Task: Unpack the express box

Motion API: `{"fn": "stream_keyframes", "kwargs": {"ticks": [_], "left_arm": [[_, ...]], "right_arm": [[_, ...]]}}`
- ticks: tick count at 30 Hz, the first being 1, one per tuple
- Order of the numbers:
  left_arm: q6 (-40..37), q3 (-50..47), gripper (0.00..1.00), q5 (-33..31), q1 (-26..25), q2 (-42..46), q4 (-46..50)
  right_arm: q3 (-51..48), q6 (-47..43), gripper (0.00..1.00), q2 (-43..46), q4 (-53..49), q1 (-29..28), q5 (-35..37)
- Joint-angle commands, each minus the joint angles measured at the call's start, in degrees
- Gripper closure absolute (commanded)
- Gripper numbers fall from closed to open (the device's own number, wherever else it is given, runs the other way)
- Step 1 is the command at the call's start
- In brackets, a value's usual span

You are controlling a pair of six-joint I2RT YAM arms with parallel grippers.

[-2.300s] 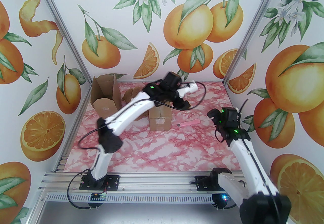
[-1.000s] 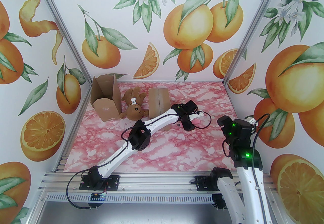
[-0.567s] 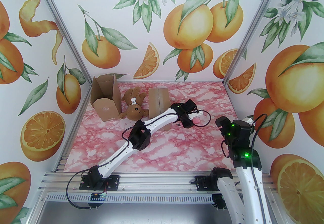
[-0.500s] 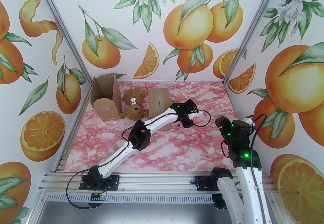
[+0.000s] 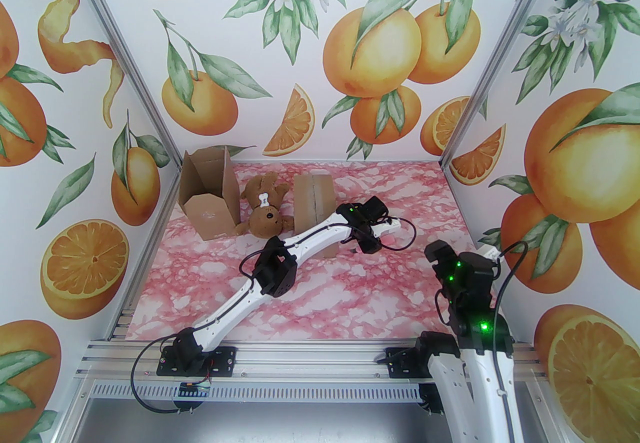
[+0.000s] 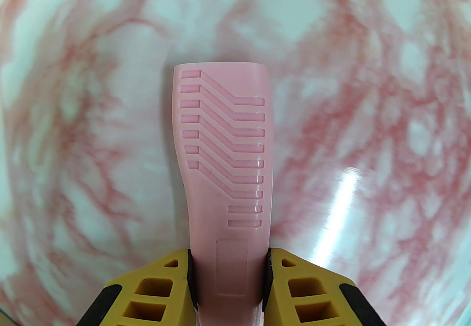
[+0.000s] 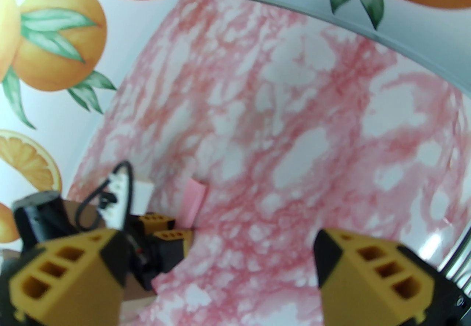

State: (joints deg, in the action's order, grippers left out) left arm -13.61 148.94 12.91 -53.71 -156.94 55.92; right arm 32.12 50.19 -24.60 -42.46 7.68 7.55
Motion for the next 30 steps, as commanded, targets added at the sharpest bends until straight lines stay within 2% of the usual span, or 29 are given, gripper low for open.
{"fn": "stream_keyframes", "kwargs": {"ticks": [1,7,12,17,22,30], "left_arm": [[2.6,-2.4,0.75,7.1,1.0,6.5,0.3],[3.9,-2.4,0.75,11.9,1.7,8.8,0.1],[5.7,-2.4,0.75,14.8,2.1,9.6,-0.2],[7.4,-2.4,0.75,16.8,2.1,10.6,-0.8],[8.2,-2.4,0.75,18.5,1.6,11.9,-1.1],[7.9,-2.4,0.75,18.9,0.9,14.0,-0.2]], "right_arm": [[-2.8,2.8,0.14,1.1,-1.6,0.5,-0.3],[-7.5,6.1,0.26,-0.1,4.7,0.4,-6.3],[-9.9,7.1,0.29,-3.9,14.3,0.2,-12.5],[-10.3,7.2,0.33,-8.2,22.7,-0.9,-14.9],[-10.9,7.9,0.35,-14.0,31.3,-4.2,-14.1],[-9.6,7.8,0.39,-19.2,34.4,-6.6,-9.8]]}}
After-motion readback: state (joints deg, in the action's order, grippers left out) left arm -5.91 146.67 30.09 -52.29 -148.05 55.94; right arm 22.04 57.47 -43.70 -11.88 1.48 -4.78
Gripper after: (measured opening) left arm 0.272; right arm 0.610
